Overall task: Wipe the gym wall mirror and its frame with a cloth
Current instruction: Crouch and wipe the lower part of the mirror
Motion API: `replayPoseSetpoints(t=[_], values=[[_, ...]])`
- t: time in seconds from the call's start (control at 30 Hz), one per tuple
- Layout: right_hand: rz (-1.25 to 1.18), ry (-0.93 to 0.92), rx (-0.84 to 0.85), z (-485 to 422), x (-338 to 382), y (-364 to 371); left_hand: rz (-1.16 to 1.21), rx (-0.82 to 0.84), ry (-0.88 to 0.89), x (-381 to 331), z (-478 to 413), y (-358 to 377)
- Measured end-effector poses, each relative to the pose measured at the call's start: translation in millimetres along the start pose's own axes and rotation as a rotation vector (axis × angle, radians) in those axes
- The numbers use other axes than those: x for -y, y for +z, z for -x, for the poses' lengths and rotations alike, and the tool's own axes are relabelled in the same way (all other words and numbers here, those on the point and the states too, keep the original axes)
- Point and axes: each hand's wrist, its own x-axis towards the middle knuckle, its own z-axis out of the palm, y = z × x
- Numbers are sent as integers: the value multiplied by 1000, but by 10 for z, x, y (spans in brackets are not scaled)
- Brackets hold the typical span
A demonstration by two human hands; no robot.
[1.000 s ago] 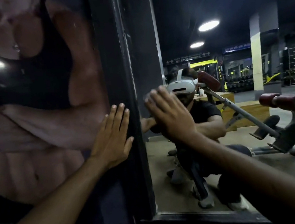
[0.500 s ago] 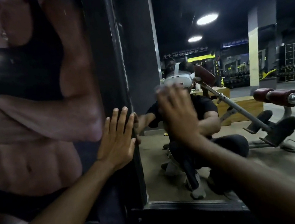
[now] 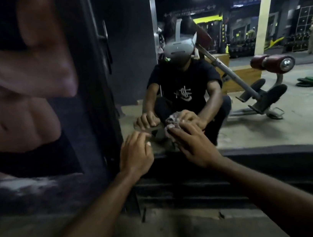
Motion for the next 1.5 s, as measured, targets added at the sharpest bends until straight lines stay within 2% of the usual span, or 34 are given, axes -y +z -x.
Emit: replayPoseSetpoints(t=[0.07, 0.17, 0.23, 0.27, 0.43, 0.5, 0.63, 0.73, 0.8, 0.87, 0.97, 1.2, 1.37, 1.5], values=[[-246, 142, 19, 405, 11, 46, 278, 180, -263, -211, 227, 235], [-693, 594, 35, 817, 39, 134, 740, 409, -584, -506, 501, 504], [-913, 910, 112, 966, -21, 196, 833, 589, -684, -664, 653, 585], [-963, 1008, 152, 1028, -69, 232, 847, 659, -704, -720, 704, 603], [-1373, 1243, 324, 1141, -109, 276, 804, 778, -662, -763, 797, 757], [-1504, 1262, 351, 1152, -92, 334, 789, 775, -679, -751, 832, 849], [-1660, 1234, 459, 1241, -169, 371, 782, 736, -844, -769, 912, 992], [-1609, 1175, 520, 1298, -287, 394, 823, 684, -966, -848, 976, 1096], [-1426, 1156, 557, 1332, -360, 422, 855, 605, -1034, -882, 1024, 1161], [-1154, 1154, 569, 1359, -403, 400, 911, 458, -1122, -880, 1043, 1193], [-970, 1112, 463, 1358, -434, 364, 976, 294, -1209, -870, 1020, 1174], [-818, 930, 244, 1377, -467, 368, 933, 337, -1194, -878, 1035, 1070], [-685, 889, 119, 1350, -556, 265, 983, 447, -1166, -888, 966, 1046], [-703, 854, 23, 1316, -532, 216, 770, 550, -1008, -832, 870, 981]])
